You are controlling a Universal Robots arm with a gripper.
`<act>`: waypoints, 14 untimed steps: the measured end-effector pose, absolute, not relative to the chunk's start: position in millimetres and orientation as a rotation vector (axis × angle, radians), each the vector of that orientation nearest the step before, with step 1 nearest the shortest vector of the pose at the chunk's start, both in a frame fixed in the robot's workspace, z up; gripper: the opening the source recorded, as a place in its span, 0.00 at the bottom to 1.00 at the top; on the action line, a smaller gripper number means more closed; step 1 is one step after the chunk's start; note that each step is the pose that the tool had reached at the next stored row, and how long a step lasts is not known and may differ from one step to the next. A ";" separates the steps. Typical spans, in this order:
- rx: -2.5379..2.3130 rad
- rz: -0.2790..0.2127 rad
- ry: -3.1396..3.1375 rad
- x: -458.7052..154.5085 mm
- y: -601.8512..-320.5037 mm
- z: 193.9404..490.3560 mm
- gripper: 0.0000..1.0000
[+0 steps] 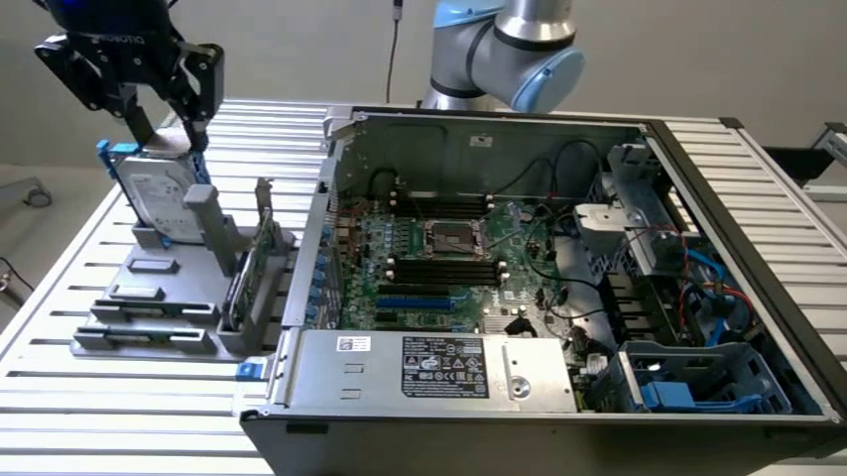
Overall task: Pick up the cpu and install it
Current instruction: 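Pick up the cpu and move it towards the insertion slot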
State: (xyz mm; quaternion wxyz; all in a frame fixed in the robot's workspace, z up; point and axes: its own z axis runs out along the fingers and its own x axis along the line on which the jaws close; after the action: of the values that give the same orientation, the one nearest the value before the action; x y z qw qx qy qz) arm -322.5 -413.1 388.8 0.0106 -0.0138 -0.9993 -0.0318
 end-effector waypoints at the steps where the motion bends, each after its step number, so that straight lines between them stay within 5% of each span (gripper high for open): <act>1: -0.043 -0.099 -3.115 -318.1 -413.1 389.5 0.55; 14: -0.045 -0.097 -3.079 -259.2 -413.0 400.7 0.55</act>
State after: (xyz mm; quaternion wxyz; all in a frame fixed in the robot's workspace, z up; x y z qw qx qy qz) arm -259.2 -413.0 400.7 0.0304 -0.0144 -0.9989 -0.0315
